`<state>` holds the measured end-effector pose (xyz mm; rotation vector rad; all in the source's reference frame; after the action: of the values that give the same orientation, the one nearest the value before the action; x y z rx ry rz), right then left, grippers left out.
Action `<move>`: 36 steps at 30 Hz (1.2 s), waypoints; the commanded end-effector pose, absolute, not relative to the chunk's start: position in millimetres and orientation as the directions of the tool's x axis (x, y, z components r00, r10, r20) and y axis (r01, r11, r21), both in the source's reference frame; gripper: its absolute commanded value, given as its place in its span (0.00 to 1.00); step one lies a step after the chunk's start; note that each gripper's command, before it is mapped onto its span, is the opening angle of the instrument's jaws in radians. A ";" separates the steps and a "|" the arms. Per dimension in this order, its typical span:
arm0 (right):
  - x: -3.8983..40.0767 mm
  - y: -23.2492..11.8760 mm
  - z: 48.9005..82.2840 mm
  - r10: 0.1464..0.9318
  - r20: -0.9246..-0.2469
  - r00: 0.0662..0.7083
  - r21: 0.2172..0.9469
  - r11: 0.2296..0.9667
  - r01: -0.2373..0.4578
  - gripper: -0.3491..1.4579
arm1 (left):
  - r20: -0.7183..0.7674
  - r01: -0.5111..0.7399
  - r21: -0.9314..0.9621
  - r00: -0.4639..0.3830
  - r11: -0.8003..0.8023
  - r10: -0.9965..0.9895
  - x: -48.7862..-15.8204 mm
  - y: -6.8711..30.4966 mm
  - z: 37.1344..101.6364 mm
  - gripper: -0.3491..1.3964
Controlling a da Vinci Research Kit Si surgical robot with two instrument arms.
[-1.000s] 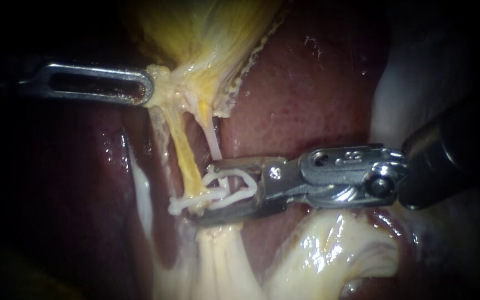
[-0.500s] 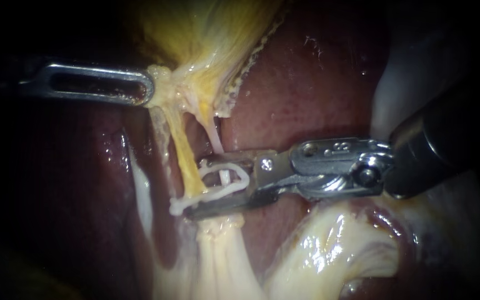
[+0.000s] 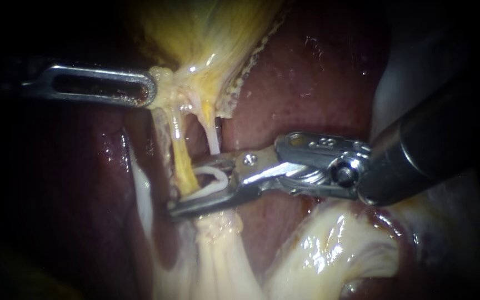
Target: Clipping second clip left tube
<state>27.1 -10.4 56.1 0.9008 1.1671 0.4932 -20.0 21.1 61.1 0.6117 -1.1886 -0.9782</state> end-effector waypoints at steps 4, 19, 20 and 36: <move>27.3 -11.0 55.2 0.761 -0.557 0.334 0.829 0.536 0.161 0.44 | 0.478 0.301 0.828 0.063 0.473 -0.876 -20.0 21.0 61.1 0.00; 27.8 -12.0 53.8 0.761 -0.559 0.330 0.829 0.524 0.195 0.35 | 0.478 0.301 0.828 0.063 0.474 -0.876 -20.0 21.0 61.1 0.00; 27.8 -11.9 53.9 0.762 -0.559 0.327 0.829 0.526 0.190 0.32 | 0.478 0.301 0.828 0.063 0.474 -0.876 -20.0 21.0 61.1 0.00; 27.9 -11.3 54.9 0.817 -0.467 0.339 0.884 0.445 0.144 0.00 | 0.478 0.301 0.828 0.063 0.474 -0.876 -20.0 21.0 61.1 0.00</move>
<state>27.9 -11.3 54.8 1.0426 1.1657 0.5617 -20.0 21.0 61.1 0.6117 -1.1885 -0.9776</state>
